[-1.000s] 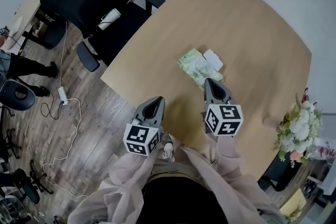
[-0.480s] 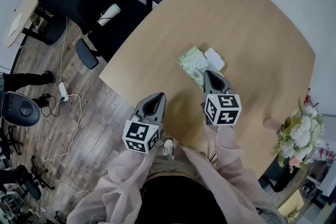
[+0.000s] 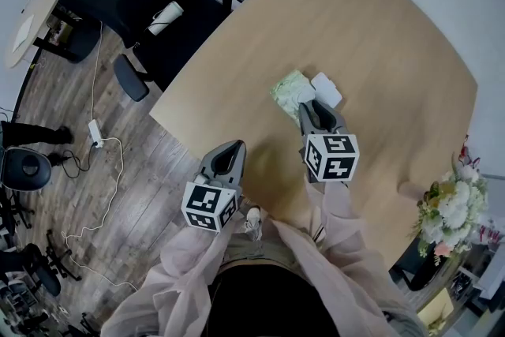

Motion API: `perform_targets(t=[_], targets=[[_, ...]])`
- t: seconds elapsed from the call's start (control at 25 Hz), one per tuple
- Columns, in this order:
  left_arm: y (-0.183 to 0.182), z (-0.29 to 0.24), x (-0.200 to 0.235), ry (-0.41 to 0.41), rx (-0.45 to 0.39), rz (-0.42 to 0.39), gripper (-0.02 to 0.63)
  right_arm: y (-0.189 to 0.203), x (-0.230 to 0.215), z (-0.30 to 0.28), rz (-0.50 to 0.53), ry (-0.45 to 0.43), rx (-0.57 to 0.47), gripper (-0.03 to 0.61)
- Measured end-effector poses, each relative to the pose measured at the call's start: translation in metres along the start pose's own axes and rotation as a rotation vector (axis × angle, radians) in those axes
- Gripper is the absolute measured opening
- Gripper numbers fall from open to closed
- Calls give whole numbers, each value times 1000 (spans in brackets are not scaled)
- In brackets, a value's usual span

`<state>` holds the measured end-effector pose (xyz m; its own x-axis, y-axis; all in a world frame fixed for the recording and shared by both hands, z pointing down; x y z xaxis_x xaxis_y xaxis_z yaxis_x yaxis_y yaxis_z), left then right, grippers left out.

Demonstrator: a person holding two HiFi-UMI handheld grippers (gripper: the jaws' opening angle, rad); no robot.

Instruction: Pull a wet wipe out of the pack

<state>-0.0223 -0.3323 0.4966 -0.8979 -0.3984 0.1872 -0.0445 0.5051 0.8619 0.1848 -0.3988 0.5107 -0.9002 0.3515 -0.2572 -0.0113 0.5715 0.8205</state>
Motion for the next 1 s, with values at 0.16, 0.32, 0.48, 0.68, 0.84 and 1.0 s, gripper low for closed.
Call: perform_targets(t=[0.16, 0.32, 0.48, 0.68, 0.84, 1.0], targets=[[0, 0, 5, -12, 1, 2, 11, -2, 0, -8, 5, -2, 22, 127], [2, 0, 8, -24, 4, 7, 12, -1, -1, -12, 12, 1, 56, 127], [3, 0, 9, -28, 6, 8, 11, -5, -2, -15, 12, -9, 105, 127], [2, 1, 8, -32, 2, 11, 12, -6, -2, -21, -7, -31, 153, 118], [3, 2, 8, -39, 0, 13, 12, -4, -3, -22, -2, -38, 157, 115], [3, 5, 10, -48, 0, 18, 11, -5, 0, -22, 35, -37, 165, 100]])
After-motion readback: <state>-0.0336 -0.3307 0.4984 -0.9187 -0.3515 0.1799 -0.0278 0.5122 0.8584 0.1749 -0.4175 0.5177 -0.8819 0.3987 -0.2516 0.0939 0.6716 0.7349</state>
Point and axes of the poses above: the fingertips, and each gripper's own axes: z backward along the fingers, x to its left, y out of its underside, the point moved 5 cm from there along z, backward along the fingers, and after that the axes turned 11 degrees about -y, right-handed, at the moved point
